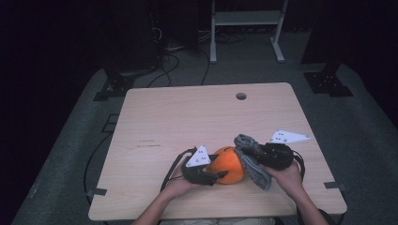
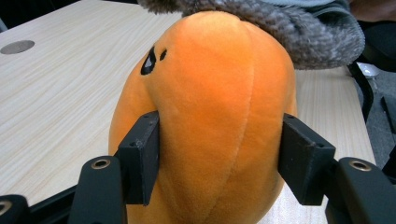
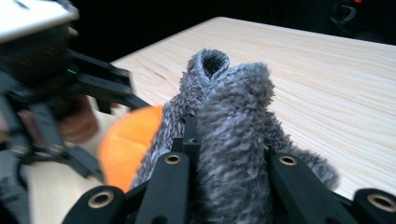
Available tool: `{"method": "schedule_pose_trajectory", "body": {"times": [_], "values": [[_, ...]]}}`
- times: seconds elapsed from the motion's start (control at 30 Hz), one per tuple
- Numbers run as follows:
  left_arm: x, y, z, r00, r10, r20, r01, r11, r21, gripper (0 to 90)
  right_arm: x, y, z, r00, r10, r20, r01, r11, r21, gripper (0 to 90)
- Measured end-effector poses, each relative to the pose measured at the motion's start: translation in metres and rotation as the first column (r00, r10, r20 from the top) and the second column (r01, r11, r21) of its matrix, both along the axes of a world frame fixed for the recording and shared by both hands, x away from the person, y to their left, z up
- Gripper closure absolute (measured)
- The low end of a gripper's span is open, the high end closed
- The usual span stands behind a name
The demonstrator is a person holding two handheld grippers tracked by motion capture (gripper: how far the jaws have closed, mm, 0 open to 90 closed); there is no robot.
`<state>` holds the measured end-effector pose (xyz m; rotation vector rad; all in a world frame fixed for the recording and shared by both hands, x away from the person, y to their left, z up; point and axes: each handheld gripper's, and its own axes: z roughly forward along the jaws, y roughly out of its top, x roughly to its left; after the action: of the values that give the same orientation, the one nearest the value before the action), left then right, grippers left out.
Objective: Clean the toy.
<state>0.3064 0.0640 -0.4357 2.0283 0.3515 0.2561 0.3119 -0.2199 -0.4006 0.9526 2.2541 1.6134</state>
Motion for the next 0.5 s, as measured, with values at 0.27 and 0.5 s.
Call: {"method": "schedule_pose_trajectory", "body": {"times": [0.27,0.5], "values": [[0.004,0.011,0.006,0.9991,0.018,-0.038,-0.020,0.9984,-0.054,40.2,0.001,0.004,0.002,0.9993,0.038,0.005,-0.038,0.999,0.016,75.3],[0.008,0.019,0.008,0.9969,0.035,-0.071,-0.040,0.9966,-0.072,41.1,-0.002,0.003,0.000,0.9990,0.044,-0.002,-0.044,0.999,-0.021,75.4]]}}
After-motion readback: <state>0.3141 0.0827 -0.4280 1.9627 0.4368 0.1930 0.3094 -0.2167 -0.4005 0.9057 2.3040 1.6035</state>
